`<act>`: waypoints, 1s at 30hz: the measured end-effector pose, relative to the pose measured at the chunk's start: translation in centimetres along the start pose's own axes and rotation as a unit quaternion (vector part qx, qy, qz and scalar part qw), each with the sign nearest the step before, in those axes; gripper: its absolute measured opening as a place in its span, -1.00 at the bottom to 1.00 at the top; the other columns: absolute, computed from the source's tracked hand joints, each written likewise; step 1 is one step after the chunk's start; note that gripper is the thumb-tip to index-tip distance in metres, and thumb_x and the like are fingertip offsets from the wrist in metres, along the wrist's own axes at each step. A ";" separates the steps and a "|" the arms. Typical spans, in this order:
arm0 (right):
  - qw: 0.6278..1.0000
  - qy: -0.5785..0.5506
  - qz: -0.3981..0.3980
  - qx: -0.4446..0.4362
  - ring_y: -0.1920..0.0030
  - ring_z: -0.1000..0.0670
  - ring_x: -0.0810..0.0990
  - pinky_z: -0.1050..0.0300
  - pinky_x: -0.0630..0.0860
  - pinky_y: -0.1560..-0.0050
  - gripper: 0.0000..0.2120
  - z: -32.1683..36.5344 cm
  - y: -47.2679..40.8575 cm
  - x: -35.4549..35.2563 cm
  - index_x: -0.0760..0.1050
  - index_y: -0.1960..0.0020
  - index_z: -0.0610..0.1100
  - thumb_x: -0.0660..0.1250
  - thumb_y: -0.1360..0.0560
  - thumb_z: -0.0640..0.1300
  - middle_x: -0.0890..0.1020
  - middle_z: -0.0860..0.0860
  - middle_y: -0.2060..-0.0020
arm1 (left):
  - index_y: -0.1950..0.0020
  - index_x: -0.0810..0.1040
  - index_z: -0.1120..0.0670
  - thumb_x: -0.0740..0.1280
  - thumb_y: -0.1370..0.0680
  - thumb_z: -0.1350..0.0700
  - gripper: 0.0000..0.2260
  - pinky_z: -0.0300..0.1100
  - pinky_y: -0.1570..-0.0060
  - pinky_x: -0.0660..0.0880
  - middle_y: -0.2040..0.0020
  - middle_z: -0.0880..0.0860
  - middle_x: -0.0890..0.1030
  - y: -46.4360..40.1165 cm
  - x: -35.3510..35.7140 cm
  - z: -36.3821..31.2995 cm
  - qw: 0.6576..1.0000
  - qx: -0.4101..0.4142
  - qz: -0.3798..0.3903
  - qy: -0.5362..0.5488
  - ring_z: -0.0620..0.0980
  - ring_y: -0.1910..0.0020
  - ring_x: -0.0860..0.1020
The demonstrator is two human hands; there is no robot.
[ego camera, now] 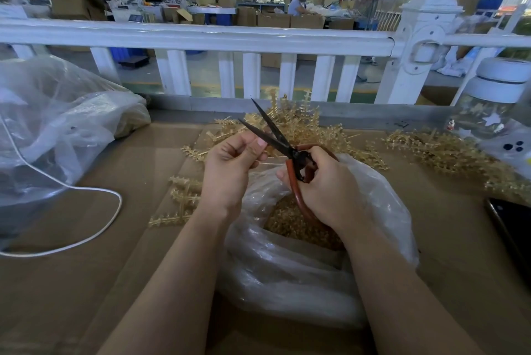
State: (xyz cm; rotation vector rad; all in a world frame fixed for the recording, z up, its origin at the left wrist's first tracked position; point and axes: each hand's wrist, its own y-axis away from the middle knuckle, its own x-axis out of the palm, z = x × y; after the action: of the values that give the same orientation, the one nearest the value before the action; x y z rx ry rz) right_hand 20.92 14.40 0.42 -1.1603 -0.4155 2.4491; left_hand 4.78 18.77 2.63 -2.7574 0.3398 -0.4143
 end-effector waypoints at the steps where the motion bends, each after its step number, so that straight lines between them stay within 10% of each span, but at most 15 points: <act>1: 1.000 0.008 -0.008 -0.006 0.05 0.10 0.60 0.16 0.57 0.08 -0.56 0.0 0.0 0.0 0.52 -0.07 0.03 0.37 -0.45 0.36 0.64 0.16 0.06 | 0.19 0.66 0.01 0.34 -0.55 0.28 -0.78 -0.33 0.21 0.45 0.35 -0.09 0.60 0.0 0.0 0.0 1.000 0.005 0.005 -0.002 -0.16 0.32 0.48; 30: 0.992 0.104 -0.072 -0.029 0.26 0.13 0.58 0.19 0.58 0.24 -0.41 0.0 0.1 0.2 0.57 0.12 0.01 0.22 -0.35 0.54 0.65 0.16 0.26 | 0.03 0.58 0.17 0.31 -0.59 0.30 -0.92 -0.39 0.20 0.46 0.33 -0.05 0.59 -0.3 -0.1 0.7 0.999 0.039 -0.014 -0.035 -0.18 0.33 0.52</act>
State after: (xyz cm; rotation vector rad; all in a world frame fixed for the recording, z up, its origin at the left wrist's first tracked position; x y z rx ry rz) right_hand 20.74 14.41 0.23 -1.3448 -0.4928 2.1803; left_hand 4.94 19.27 2.04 -2.6958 0.2619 -0.3303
